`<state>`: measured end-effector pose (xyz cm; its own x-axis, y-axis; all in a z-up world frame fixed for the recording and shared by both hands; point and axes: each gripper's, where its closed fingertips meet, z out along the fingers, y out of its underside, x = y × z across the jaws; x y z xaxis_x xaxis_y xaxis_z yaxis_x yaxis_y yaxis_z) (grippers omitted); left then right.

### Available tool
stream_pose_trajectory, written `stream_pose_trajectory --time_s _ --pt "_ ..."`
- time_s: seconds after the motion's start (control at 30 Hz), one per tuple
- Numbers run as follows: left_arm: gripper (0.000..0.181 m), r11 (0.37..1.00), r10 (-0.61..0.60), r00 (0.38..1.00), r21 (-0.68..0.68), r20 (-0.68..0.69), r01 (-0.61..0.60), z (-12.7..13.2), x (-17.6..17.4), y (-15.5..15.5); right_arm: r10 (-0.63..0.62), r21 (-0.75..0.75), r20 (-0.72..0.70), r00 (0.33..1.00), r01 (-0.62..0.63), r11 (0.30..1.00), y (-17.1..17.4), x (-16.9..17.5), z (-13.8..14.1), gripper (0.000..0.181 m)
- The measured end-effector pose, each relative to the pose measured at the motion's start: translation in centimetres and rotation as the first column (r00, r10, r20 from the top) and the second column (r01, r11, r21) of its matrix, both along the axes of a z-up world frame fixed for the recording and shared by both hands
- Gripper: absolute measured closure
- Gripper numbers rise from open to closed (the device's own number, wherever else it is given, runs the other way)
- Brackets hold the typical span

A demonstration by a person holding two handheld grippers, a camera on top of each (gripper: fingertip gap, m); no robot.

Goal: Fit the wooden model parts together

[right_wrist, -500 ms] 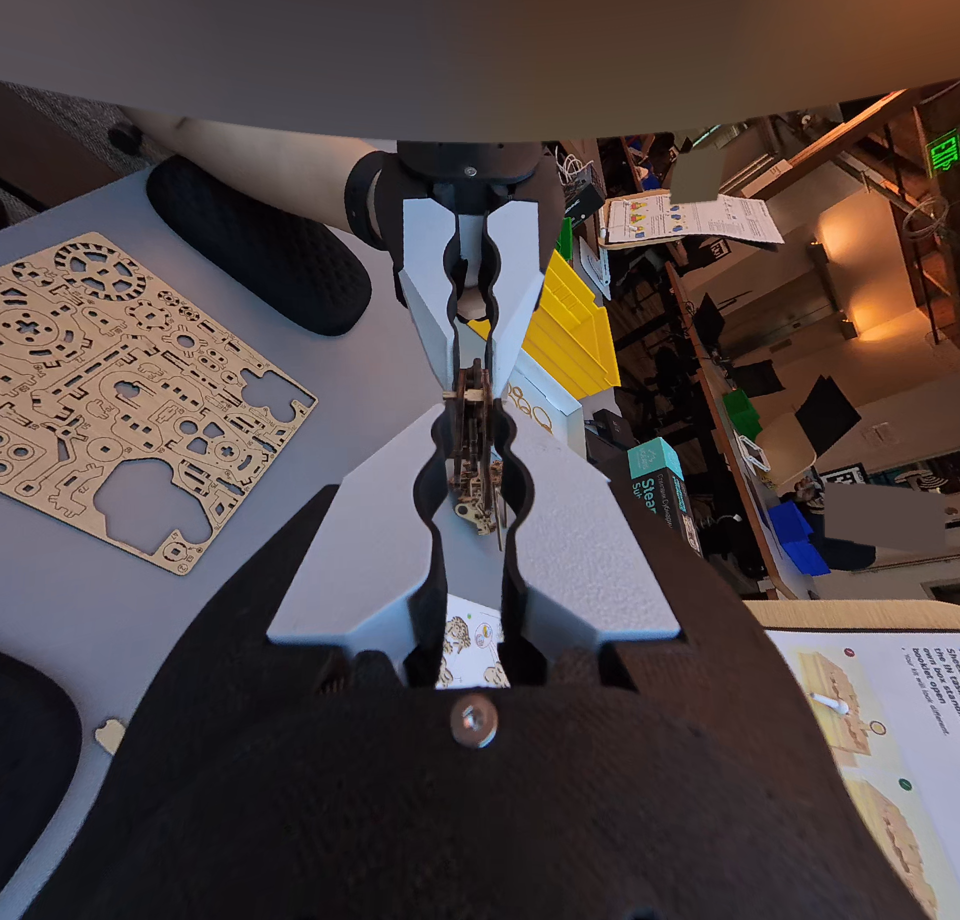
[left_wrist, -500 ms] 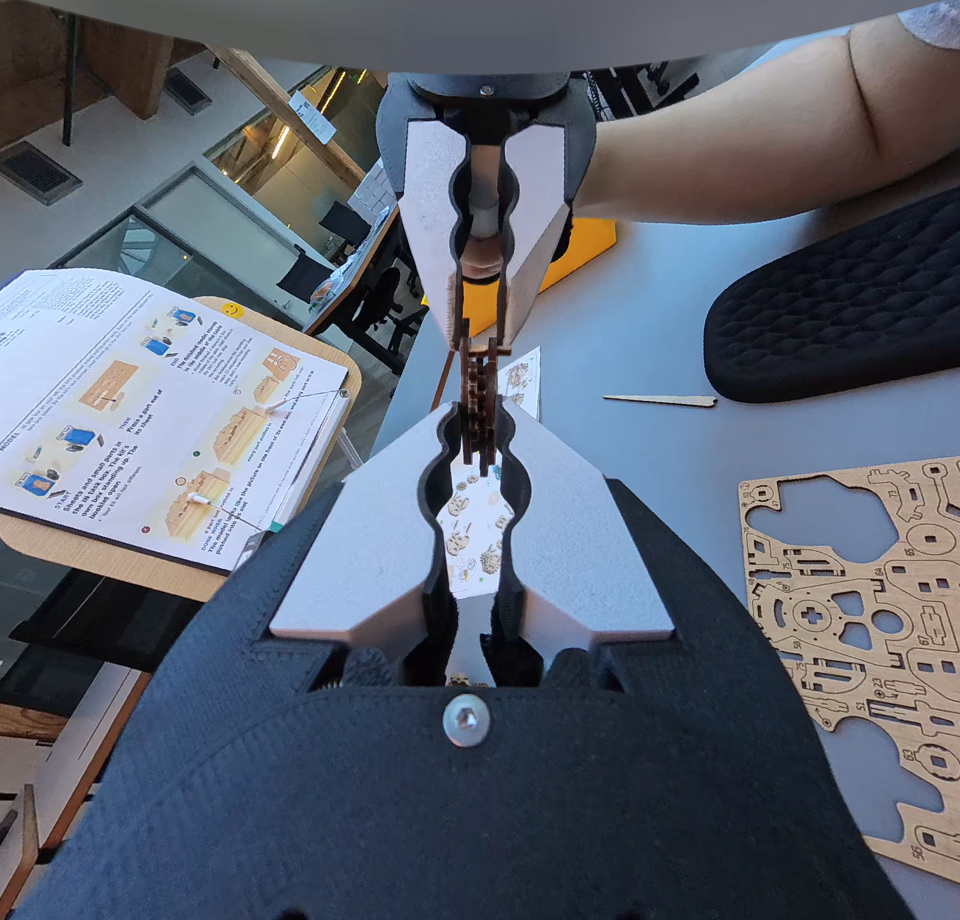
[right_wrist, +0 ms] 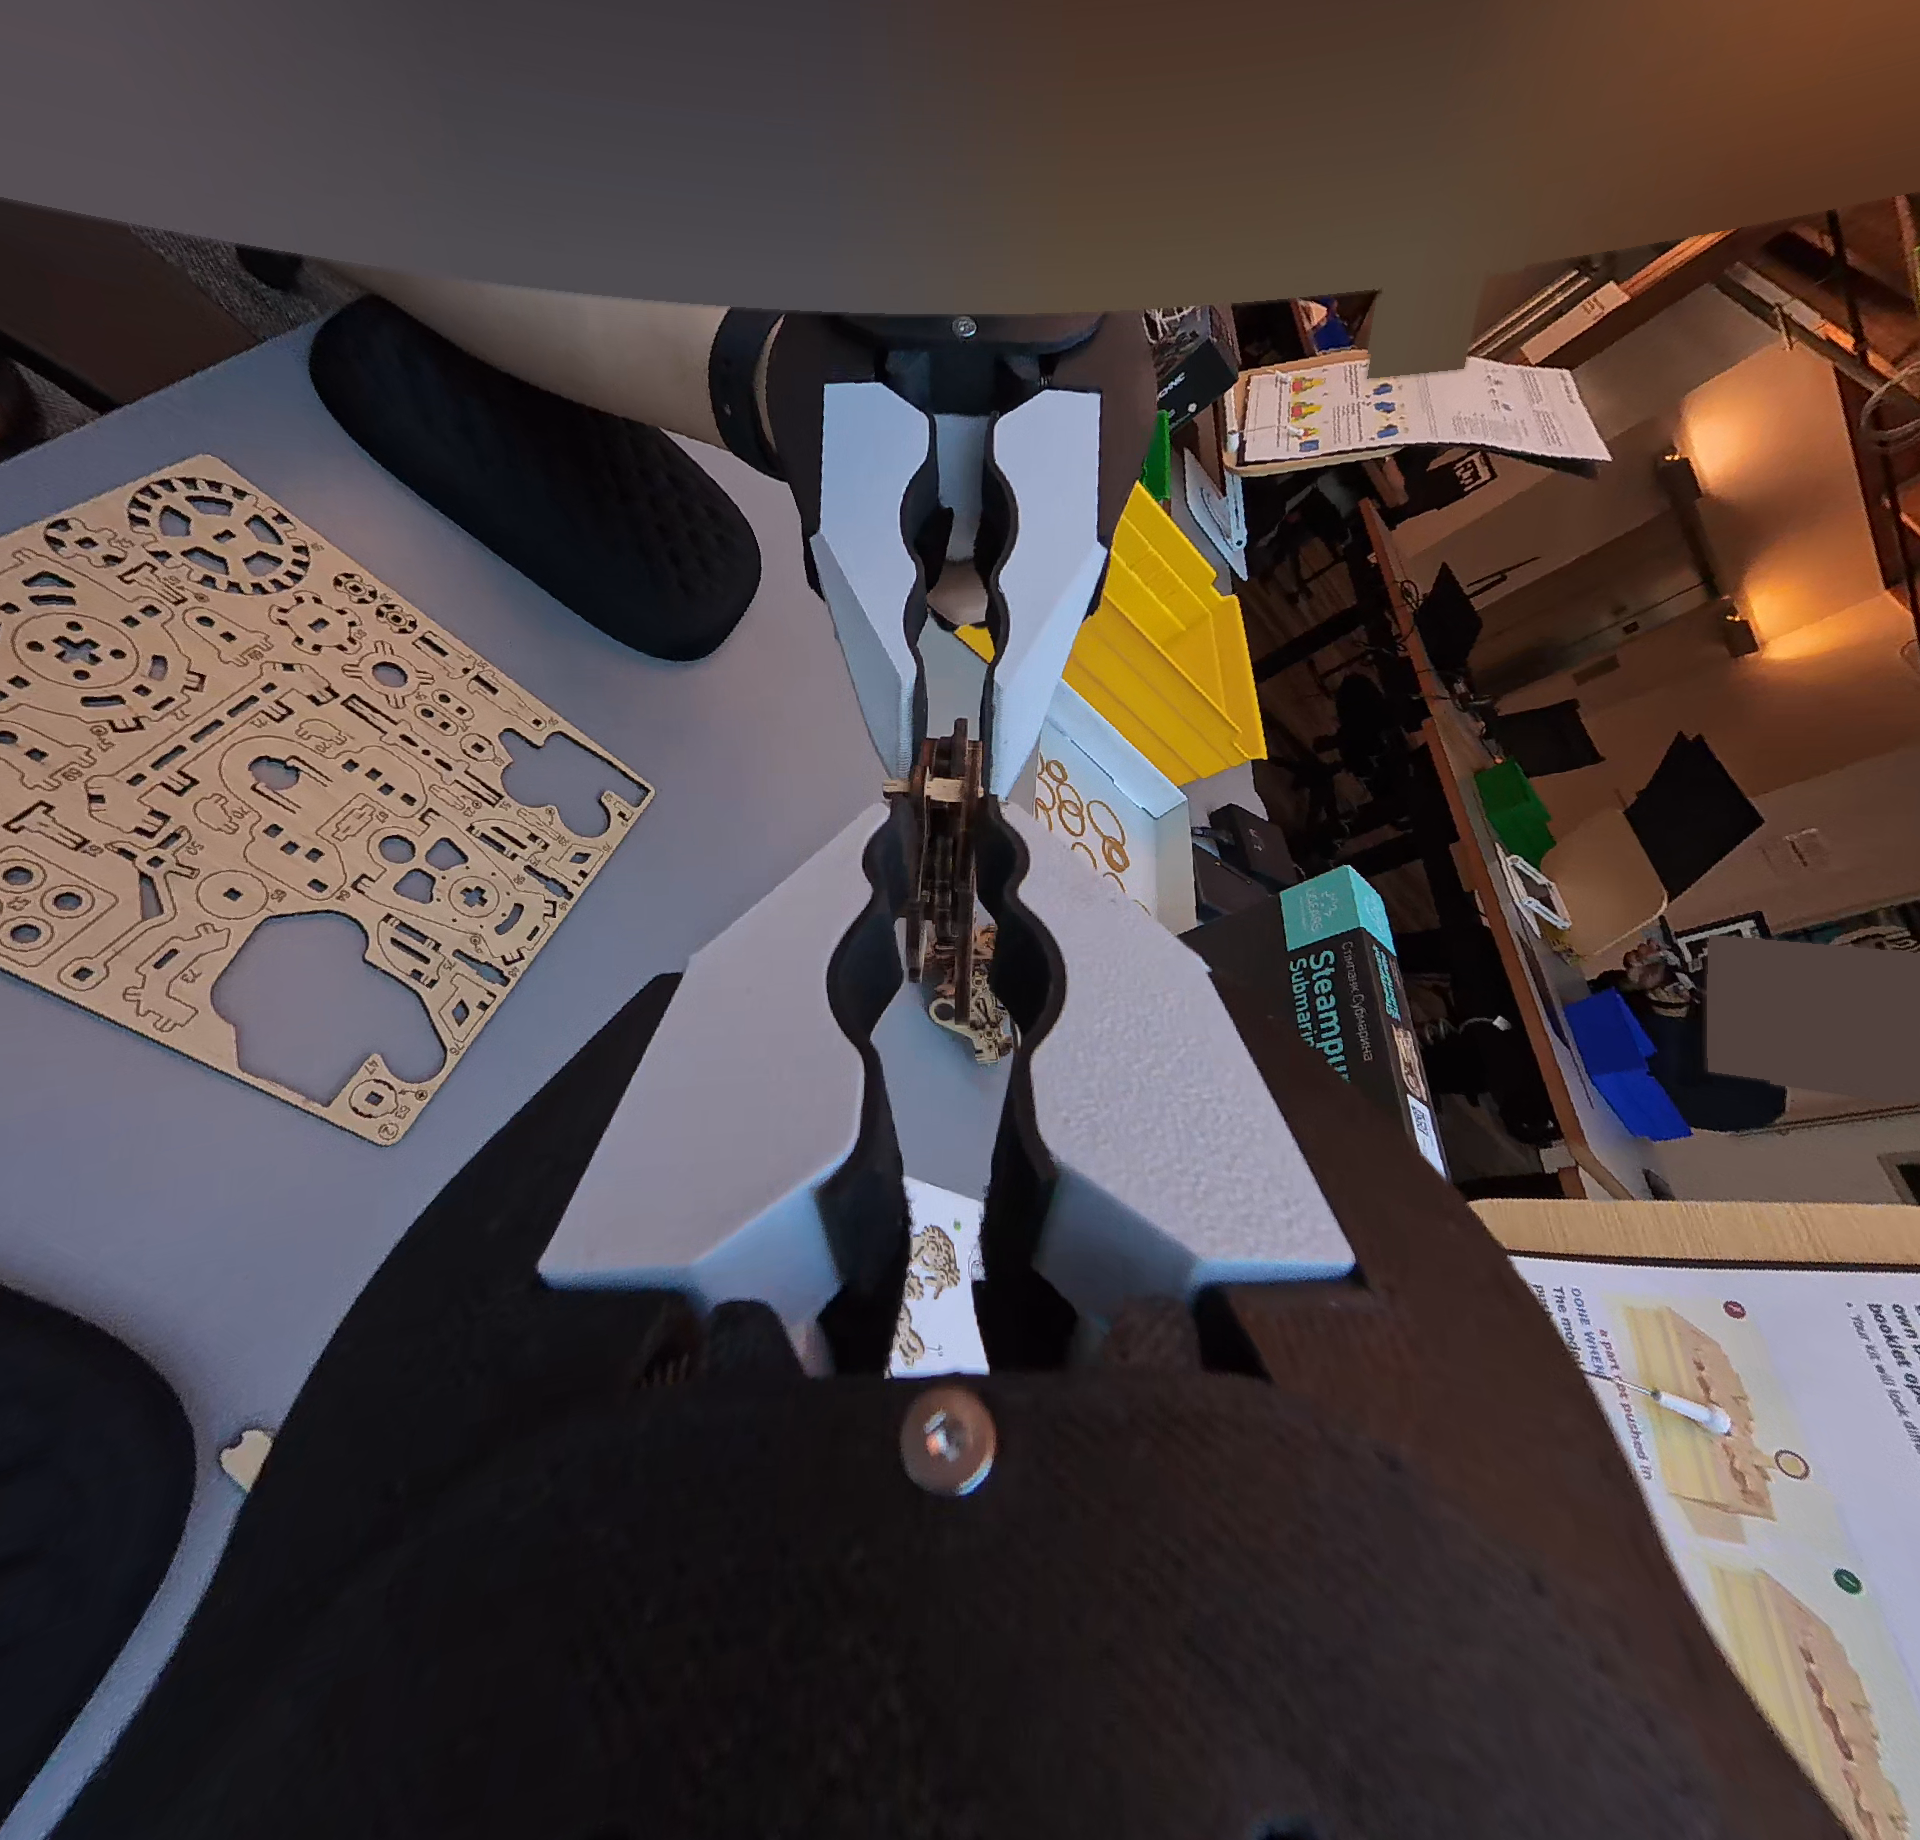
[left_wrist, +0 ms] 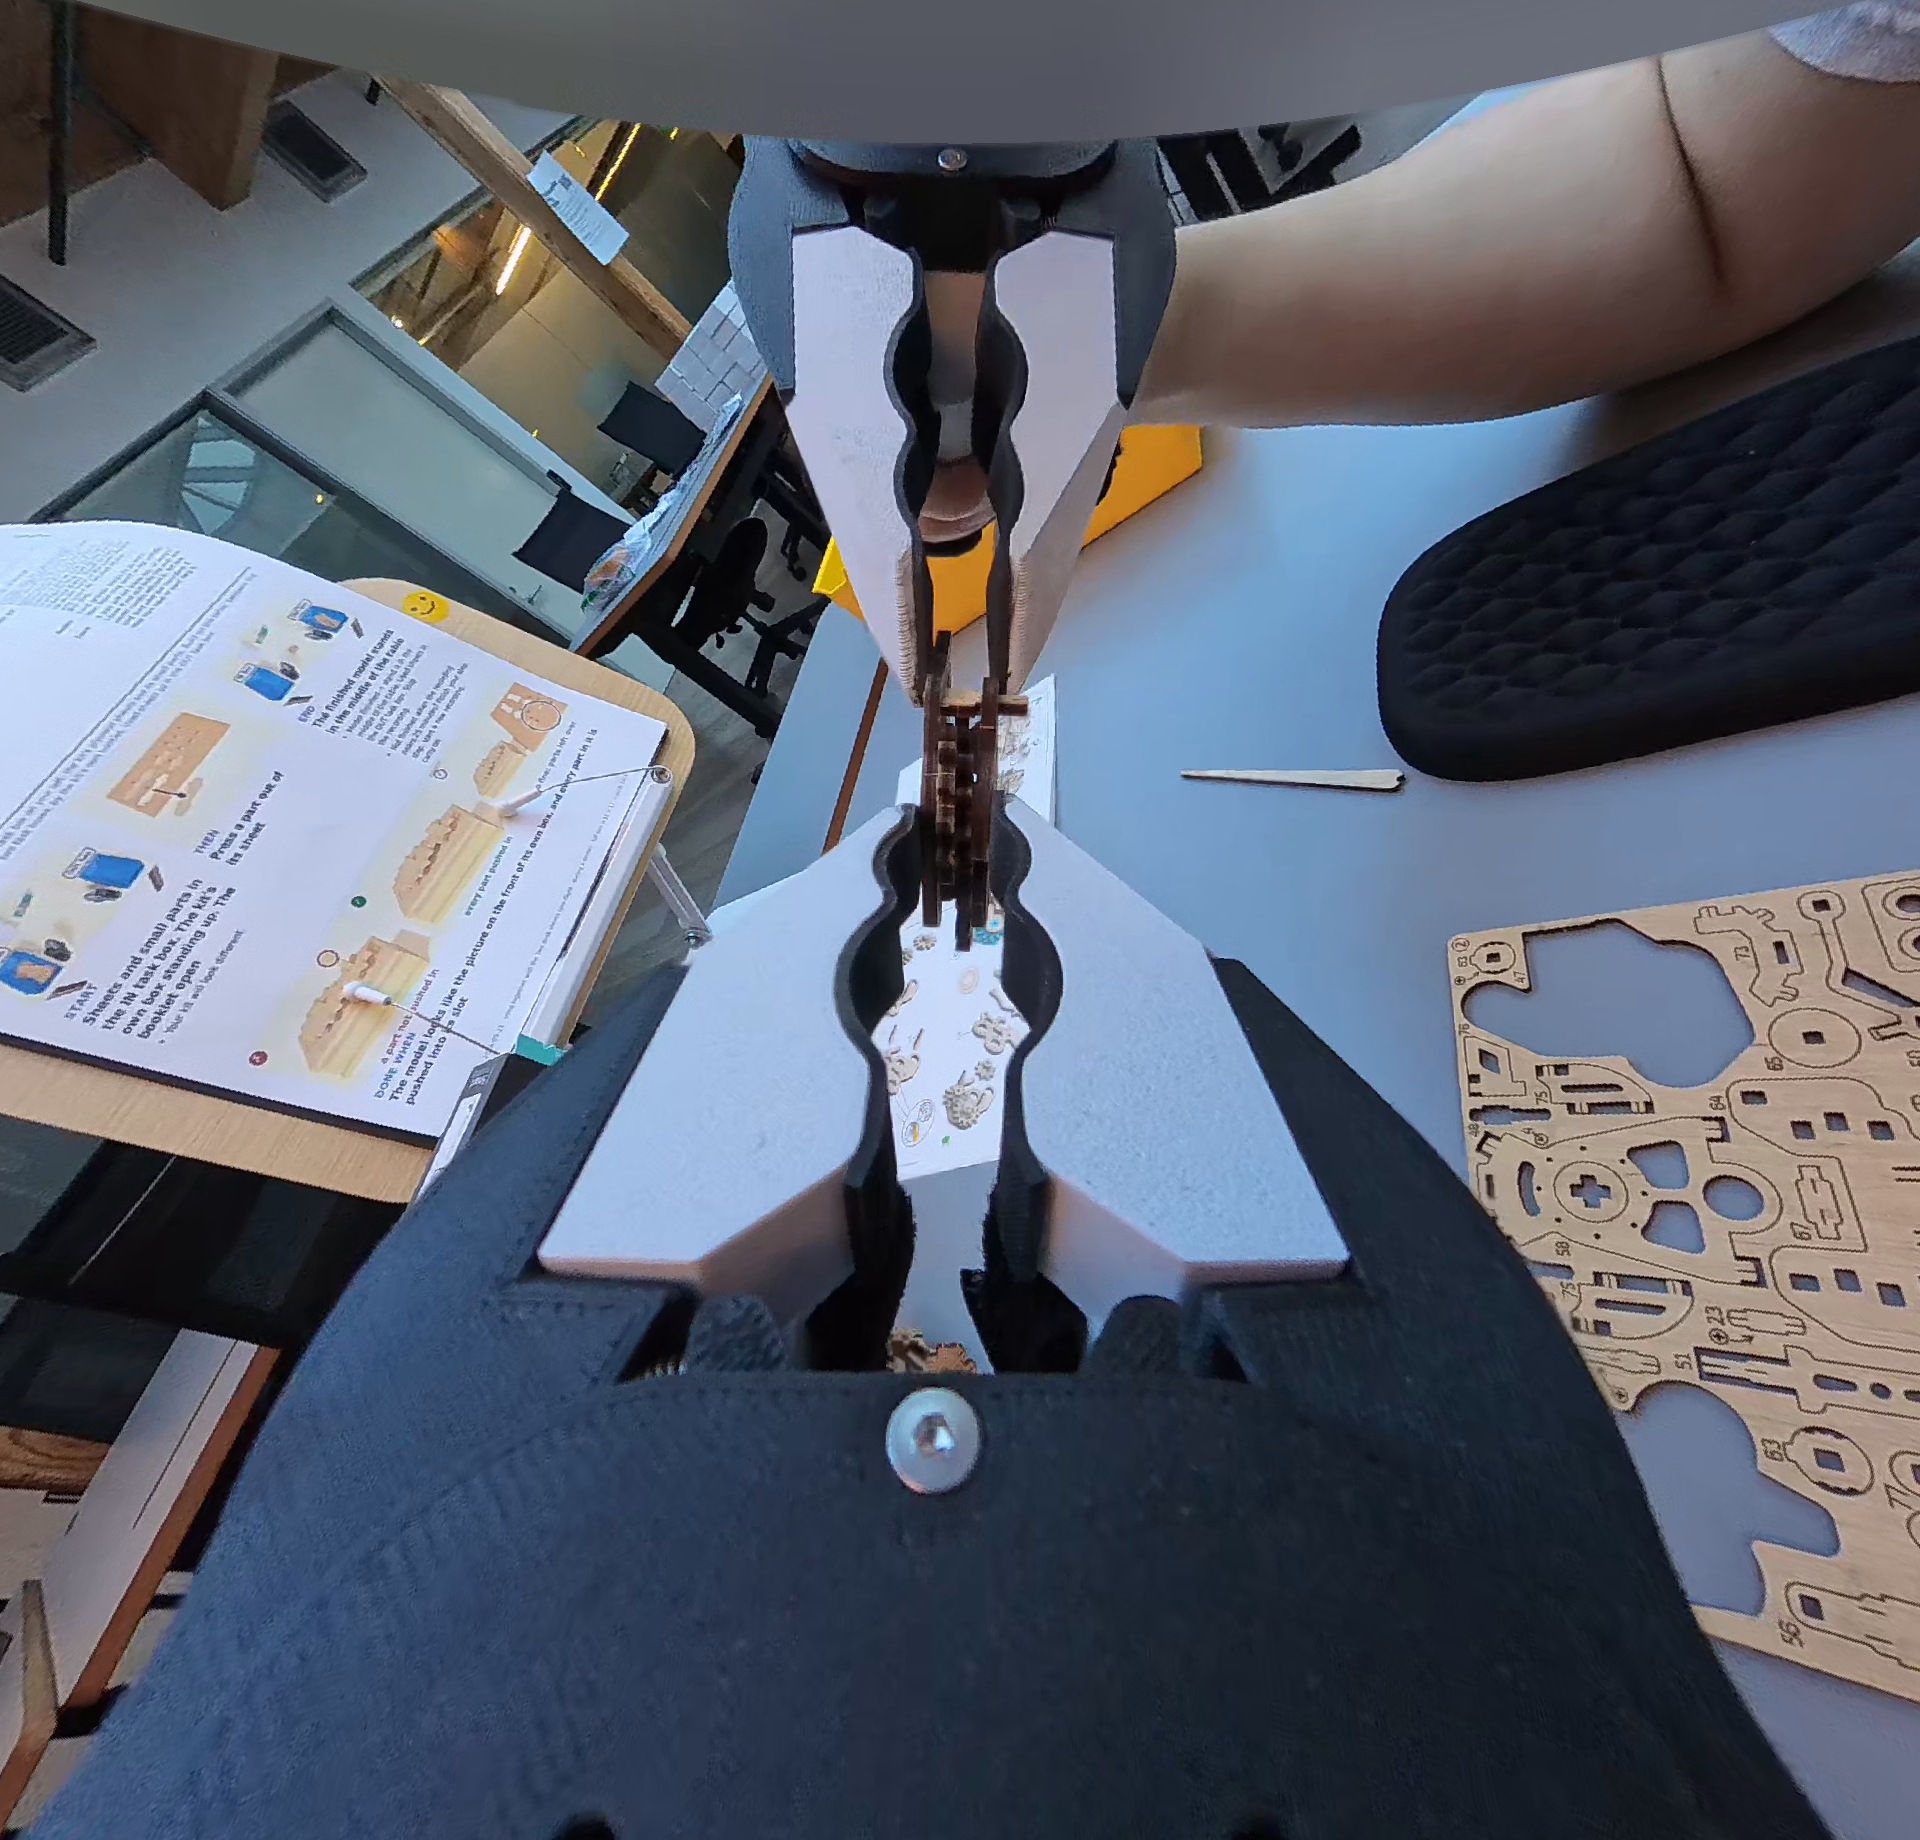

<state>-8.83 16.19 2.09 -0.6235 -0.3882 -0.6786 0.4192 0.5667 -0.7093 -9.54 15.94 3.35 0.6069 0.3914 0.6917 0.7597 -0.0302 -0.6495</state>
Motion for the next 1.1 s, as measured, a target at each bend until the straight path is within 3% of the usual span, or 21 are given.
stream_pose_trajectory --time_s 0.33,0.63,0.83,1.1 --pt "0.172 0.996 -0.026 1.0 -0.088 -0.007 0.026 1.0 -0.2 0.0 -0.01 0.026 -0.052 0.999 0.011 1.0 -0.5 0.8 1.1 0.163" --pt "0.169 0.978 -0.079 0.997 -0.198 -0.026 0.072 2.0 -0.6 -0.2 -0.004 0.016 -0.067 0.998 0.005 1.0 -0.5 0.4 1.2 0.17" --pt "0.161 0.97 -0.106 0.994 -0.221 -0.011 0.101 3.1 -1.5 -0.2 -0.012 0.029 -0.034 0.999 0.013 0.999 -0.4 0.4 1.2 0.17" --pt "0.171 0.98 -0.083 0.996 -0.176 0.034 0.088 2.9 -1.7 -1.0 -0.022 0.006 0.007 1.0 0.022 1.0 0.2 0.0 0.4 0.17"
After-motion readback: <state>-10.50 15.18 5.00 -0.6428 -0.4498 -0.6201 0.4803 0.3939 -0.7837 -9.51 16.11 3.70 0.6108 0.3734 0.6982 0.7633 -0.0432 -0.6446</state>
